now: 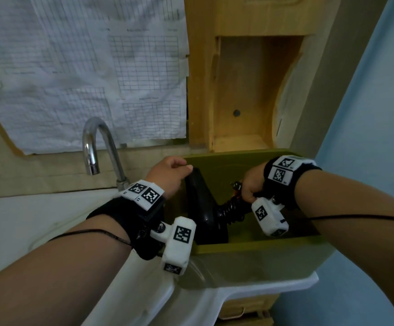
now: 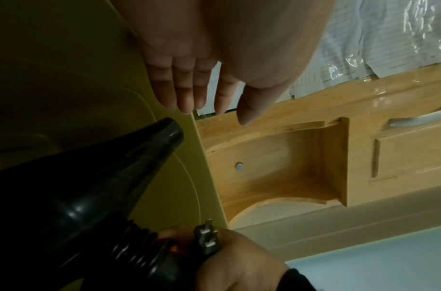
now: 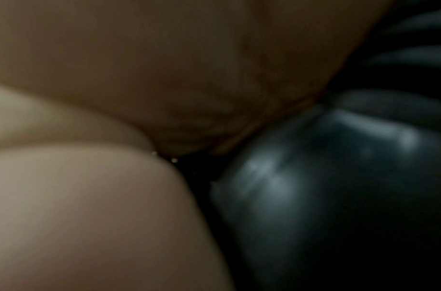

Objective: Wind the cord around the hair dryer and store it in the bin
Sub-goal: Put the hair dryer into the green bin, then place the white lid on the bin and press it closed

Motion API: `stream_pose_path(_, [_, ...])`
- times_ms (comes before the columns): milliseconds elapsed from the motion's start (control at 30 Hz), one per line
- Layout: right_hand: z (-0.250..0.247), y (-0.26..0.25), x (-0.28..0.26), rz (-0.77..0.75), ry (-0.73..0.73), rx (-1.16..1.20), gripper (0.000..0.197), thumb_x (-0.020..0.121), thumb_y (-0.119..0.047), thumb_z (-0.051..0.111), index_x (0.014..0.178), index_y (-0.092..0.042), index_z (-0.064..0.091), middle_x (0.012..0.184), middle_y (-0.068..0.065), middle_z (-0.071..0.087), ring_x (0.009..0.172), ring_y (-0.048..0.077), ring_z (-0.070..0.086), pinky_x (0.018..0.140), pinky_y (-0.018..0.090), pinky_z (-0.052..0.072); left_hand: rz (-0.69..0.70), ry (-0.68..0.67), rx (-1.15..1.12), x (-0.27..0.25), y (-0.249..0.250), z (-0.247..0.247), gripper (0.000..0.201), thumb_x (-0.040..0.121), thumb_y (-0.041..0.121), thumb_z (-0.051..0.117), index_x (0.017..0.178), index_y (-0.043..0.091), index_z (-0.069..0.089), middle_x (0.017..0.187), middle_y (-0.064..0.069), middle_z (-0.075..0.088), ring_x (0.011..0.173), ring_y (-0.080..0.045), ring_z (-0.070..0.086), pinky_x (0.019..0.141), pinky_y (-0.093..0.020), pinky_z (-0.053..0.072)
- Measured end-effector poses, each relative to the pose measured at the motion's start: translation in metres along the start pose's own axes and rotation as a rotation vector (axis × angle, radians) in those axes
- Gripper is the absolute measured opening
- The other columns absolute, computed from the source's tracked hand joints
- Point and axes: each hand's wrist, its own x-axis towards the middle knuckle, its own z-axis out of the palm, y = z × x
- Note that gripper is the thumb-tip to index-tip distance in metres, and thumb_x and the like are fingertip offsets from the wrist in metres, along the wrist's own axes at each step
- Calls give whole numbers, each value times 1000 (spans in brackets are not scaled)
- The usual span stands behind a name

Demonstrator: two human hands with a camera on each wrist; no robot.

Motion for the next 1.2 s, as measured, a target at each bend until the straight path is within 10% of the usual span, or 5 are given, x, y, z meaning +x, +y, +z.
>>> stream_pose_path(367, [23, 0, 37, -4, -115, -21, 18, 82, -9, 53, 63, -10, 51, 68, 4, 48, 57, 16, 44, 57, 26, 39, -27, 31, -27, 3, -1, 1, 10, 87, 23, 57, 79, 28, 58, 86, 4, 59, 85, -14, 55, 66, -27, 48])
stream_pose_path(500, [18, 4, 21, -72, -11, -19, 38, 82, -21, 59, 118, -13, 58, 104, 6, 62, 89, 24, 61, 78, 37, 52, -14, 20, -21, 2, -2, -1, 5, 88, 23, 56, 84, 26, 59, 87, 5, 59, 84, -13, 55, 69, -29, 48])
stream_pose_path(633, [12, 5, 6, -156, 102, 223, 49, 87, -14, 54, 135, -11, 46, 77, -5, 52, 62, 10, 49, 58, 23, 42, 2, 10, -21, 1, 0, -2, 4, 88, 25, 57, 85, 27, 59, 88, 5, 60, 84, -13, 56, 68, -29, 47])
stream_pose_path(933, [-15, -16, -39, -377, 174, 629, 32, 88, -4, 52, 118, -13, 53, 105, 12, 62, 75, 14, 53, 57, 20, 43, 62, 23, -67, -6, 13, -20, 3, 88, 28, 57, 87, 27, 60, 89, 7, 61, 84, -11, 58, 64, -27, 46])
stream_pose_path(1200, [-32, -86, -97, -665, 307, 670, 17, 88, -3, 53, 97, -17, 58, 81, 4, 67, 66, 12, 57, 59, 22, 42, 116, 53, -177, -31, 10, -64, 7, 87, 23, 58, 94, 22, 60, 87, 6, 61, 80, -12, 58, 64, -25, 45])
